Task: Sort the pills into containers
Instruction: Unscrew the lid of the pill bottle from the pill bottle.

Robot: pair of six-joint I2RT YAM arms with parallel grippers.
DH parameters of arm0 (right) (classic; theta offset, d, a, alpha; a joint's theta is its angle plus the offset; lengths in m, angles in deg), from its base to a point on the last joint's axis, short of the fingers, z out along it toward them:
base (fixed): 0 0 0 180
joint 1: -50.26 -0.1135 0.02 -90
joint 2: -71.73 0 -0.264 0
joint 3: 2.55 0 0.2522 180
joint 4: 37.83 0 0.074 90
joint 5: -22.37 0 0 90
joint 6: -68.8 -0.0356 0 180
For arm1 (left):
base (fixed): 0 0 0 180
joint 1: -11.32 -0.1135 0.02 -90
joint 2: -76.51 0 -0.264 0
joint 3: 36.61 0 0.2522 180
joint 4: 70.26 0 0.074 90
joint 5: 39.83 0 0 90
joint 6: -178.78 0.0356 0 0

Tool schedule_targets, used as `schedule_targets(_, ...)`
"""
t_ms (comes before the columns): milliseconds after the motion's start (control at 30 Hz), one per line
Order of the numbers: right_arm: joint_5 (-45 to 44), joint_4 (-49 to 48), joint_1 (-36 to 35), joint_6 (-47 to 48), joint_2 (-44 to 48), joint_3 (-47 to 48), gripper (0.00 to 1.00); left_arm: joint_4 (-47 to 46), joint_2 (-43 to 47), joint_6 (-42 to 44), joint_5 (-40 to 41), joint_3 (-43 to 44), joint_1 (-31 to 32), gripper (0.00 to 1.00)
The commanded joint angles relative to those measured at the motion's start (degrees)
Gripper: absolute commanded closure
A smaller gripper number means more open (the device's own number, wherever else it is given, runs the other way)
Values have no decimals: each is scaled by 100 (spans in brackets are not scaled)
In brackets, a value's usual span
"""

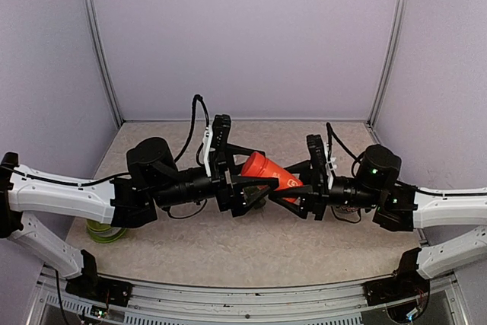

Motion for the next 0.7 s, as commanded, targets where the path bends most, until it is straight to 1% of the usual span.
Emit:
schedule_targets(0,-939,66,169,64,284,-56,89,-100,183,92,-314,-151,157,4)
schedule_targets(333,-1228,325,386,140,781,-133,90,-18,290,153,-517,-158,236,5)
schedule_targets(433,-1205,367,421,156,847,-153,90,0,297,156,-448,-168,246,5)
schedule_targets(533,-834,288,419,209,845,-176,91,17,357,152,-210,-209,247,4)
schedule_targets(667,188,-19,412,161,710,-223,91,132,395,270,110,-190,243,1)
